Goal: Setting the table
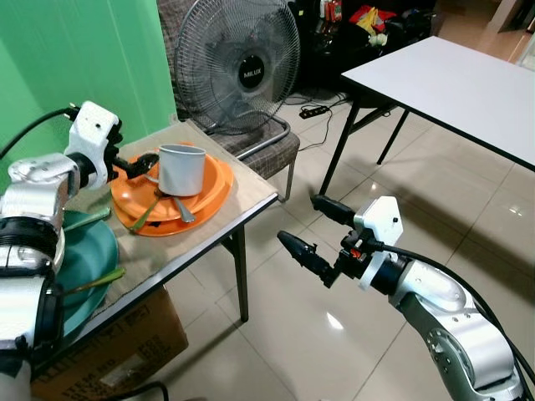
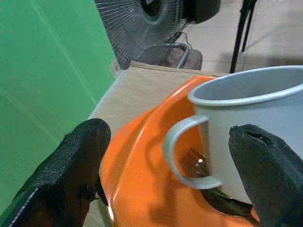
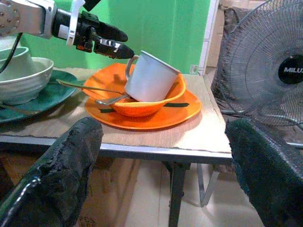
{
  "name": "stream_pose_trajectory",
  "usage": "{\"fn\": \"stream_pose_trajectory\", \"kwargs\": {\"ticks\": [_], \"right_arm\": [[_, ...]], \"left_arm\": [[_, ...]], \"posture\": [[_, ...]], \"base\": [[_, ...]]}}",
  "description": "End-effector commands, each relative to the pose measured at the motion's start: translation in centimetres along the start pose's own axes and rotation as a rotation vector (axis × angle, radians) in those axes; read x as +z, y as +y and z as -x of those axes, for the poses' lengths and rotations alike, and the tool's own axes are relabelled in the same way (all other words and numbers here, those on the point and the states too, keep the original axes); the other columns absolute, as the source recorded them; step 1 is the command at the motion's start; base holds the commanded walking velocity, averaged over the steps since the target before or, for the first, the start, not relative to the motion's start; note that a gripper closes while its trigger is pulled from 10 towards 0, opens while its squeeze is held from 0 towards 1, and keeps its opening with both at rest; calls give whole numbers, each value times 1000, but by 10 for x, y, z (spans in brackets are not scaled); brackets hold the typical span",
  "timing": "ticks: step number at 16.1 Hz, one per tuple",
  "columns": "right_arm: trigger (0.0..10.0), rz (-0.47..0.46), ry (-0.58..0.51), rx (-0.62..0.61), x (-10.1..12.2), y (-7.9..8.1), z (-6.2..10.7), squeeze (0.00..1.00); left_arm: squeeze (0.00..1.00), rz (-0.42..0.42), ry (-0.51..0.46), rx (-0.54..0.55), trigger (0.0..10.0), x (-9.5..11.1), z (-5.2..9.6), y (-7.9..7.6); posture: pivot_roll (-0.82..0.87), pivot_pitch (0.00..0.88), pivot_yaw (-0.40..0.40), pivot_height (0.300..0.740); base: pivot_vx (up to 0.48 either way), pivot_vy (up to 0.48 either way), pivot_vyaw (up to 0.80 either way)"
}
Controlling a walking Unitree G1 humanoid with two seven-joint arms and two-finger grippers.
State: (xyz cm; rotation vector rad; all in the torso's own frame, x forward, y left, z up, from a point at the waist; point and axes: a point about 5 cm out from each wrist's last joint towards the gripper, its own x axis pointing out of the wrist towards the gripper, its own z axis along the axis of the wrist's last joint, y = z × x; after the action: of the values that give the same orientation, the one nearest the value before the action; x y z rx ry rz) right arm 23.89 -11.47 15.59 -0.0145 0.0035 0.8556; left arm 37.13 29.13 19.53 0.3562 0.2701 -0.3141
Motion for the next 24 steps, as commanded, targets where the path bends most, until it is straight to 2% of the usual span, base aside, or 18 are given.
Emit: {"fn": "stream_pose_trajectory", "kwargs": {"ticks": [1, 4, 9, 12, 15, 18, 19, 21, 24], "right_arm": [[10000, 15, -8, -7, 3, -1, 3, 0], [10000, 16, -7, -16, 3, -1, 6, 0], [10000, 10, -6, -6, 3, 1, 6, 0], [10000, 12, -6, -2, 4, 1, 8, 0], [10000, 13, -7, 6, 5, 2, 9, 0], [10000, 0, -8, 42, 6, 6, 9, 0], [10000, -1, -6, 46, 5, 6, 9, 0], [10000, 0, 1, 44, 3, 6, 7, 0], [10000, 1, 0, 42, 3, 6, 6, 0]], "left_arm": [[0, -8, -17, -24, 10000, 6, -4, -3], [0, 39, -34, -132, 10000, 7, -8, -11], [0, 67, 45, -234, 10000, -9, -7, -19], [0, 91, 90, -330, 10000, -19, 0, -19], [0, 106, 63, -410, 10000, -17, 6, -18], [0, 129, -67, -506, 10000, -1, 15, -13], [0, 125, -85, -502, 10000, 2, 16, -11], [0, 70, -52, -362, 10000, 2, 11, -6], [0, 43, 12, -324, 10000, -10, 5, -13]], "posture": [[-30, 0, -6, 740], [-38, 0, 1, 740], [-41, 0, 0, 740], [-46, 0, 1, 740], [-46, 0, 1, 740], [-44, 0, 3, 740], [-41, 0, 2, 740], [-36, 0, 2, 740], [-36, 0, 3, 740]], "base": [[0, 0, 0], [0, 0, 0], [0, 0, 0], [0, 0, 0], [0, 0, 0], [0, 0, 0], [0, 0, 0], [0, 0, 0], [0, 0, 0]]}}
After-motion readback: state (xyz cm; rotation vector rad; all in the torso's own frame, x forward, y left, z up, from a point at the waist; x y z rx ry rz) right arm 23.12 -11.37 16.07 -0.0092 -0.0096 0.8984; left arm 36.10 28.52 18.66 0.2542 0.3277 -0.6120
